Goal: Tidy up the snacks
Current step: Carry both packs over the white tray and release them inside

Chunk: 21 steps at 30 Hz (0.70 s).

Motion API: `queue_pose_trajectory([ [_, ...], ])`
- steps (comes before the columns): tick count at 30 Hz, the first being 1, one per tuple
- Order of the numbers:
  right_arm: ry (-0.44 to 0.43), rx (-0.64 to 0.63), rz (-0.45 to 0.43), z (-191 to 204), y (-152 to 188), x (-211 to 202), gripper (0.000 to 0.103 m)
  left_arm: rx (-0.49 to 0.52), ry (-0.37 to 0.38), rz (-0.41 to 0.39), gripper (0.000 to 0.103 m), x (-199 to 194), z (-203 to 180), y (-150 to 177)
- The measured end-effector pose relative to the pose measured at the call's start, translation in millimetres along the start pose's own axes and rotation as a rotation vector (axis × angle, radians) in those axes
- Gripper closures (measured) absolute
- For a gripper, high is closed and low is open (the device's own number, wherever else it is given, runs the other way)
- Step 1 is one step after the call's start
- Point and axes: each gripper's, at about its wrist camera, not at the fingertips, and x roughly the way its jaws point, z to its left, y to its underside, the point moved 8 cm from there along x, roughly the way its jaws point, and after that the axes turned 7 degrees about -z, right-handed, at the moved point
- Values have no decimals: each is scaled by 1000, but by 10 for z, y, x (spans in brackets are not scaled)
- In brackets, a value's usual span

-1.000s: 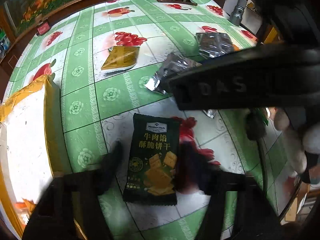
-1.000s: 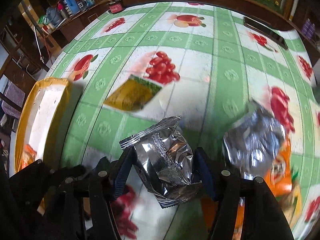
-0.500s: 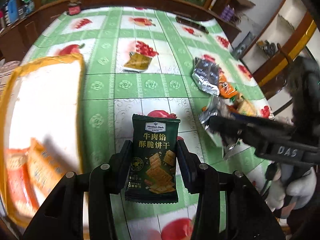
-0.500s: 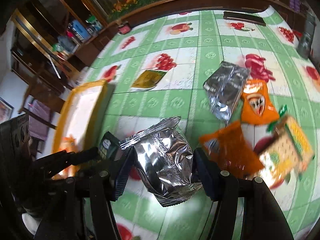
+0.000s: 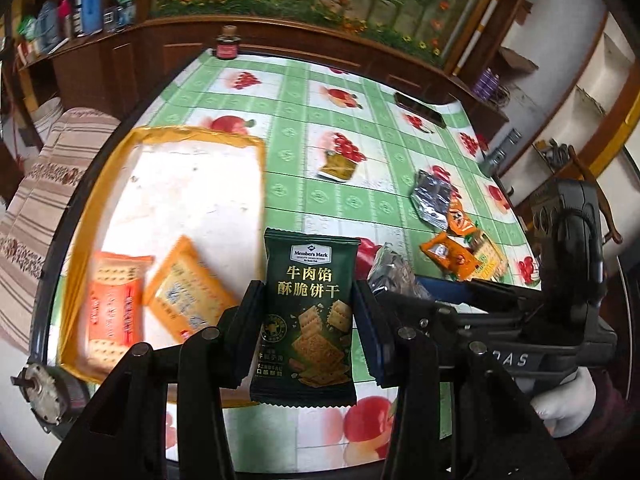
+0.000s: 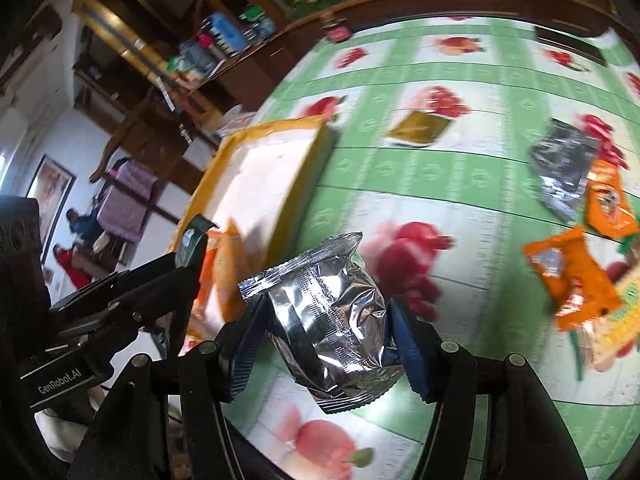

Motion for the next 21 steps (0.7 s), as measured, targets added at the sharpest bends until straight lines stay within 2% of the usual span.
queue_pose_trajectory([
  [6, -37, -18, 36, 311, 44, 208, 40, -69, -15, -9, 60, -19, 341, -2],
  [13, -58, -30, 55, 655, -86, 537, 40, -116, -19, -1, 60, 43, 798, -45],
  [21, -28, -51, 68, 1029, -341, 1040, 40, -162, -32, -10, 60, 252, 1395, -283],
])
